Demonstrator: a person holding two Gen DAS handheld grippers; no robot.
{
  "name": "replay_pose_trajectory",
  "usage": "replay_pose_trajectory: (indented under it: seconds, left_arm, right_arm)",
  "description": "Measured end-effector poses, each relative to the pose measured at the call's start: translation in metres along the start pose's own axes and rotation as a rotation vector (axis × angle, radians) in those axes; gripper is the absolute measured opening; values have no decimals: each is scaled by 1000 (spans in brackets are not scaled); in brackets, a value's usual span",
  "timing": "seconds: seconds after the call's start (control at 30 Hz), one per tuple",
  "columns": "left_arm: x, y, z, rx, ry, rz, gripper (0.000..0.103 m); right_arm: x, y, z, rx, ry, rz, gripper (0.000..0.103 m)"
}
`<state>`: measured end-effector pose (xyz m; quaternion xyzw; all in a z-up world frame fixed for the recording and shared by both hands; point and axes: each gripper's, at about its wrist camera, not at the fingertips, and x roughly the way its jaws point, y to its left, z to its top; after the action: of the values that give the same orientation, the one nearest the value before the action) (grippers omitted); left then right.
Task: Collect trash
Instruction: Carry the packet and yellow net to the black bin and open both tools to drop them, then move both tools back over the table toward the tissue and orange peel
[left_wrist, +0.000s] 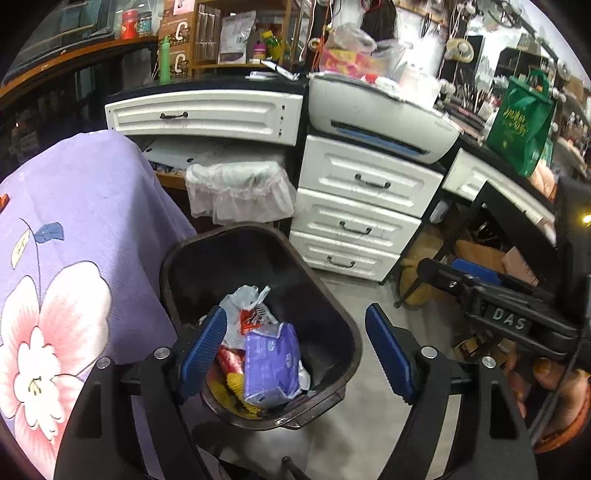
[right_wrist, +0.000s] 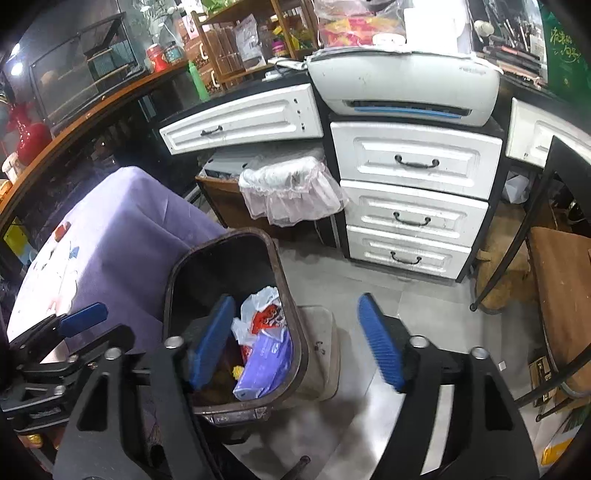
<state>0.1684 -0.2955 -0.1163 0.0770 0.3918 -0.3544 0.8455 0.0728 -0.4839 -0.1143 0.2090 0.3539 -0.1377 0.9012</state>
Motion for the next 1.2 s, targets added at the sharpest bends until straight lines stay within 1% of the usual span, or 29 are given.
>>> replay_pose_trajectory:
  seconds: [0.07,0.13,0.27,0.33,0.47,0.6,0.67,0.8,0.83,0.9,0.97,1.1,1.13,1.2]
  left_arm:
    - [-10,0,4,-9,-30,-16,80]
    - [-21,1,7,-10,-67,-21,88]
    - [-45,1,15,16,-146,-16,97]
    - [-55,4,18,31,-171,-4,97]
    - [-70,18,22,35,-194,9,97]
    - [-86,41,22,22,-211,50,97]
    - [-95,54,21,29,-230,59,97]
    - [-109,85,20,9,-232,153,97]
    - [-112,96,20,-3,-229,168,97]
    - [-120,115,18,-25,-224,193,97]
    - [-130,135,13,-35,-226,234,97]
    - [-147,185,7,-69,-224,350,97]
    - [-151,200,6,-82,-219,387,97]
    - [-157,227,5,-115,-203,431,97]
  right_arm:
    - [-1,3,2,-3,-3,7,73]
    - [-3,6,5,-2,-7,20,73]
    - [-7,15,12,-1,-17,56,73]
    - [-8,22,16,-7,-21,77,73]
    - [-10,45,25,-33,-29,124,73]
    - [-11,80,34,-86,-39,181,73]
    - [-10,100,39,-119,-41,212,73]
    - [-7,145,47,-183,-35,283,74]
    - [-6,152,49,-194,-33,294,74]
    - [-2,179,54,-228,-26,334,74]
    - [1,206,59,-262,-18,376,74]
    - [14,258,66,-319,18,438,76]
    - [20,272,69,-324,35,459,76]
    - [28,289,71,-322,57,493,77]
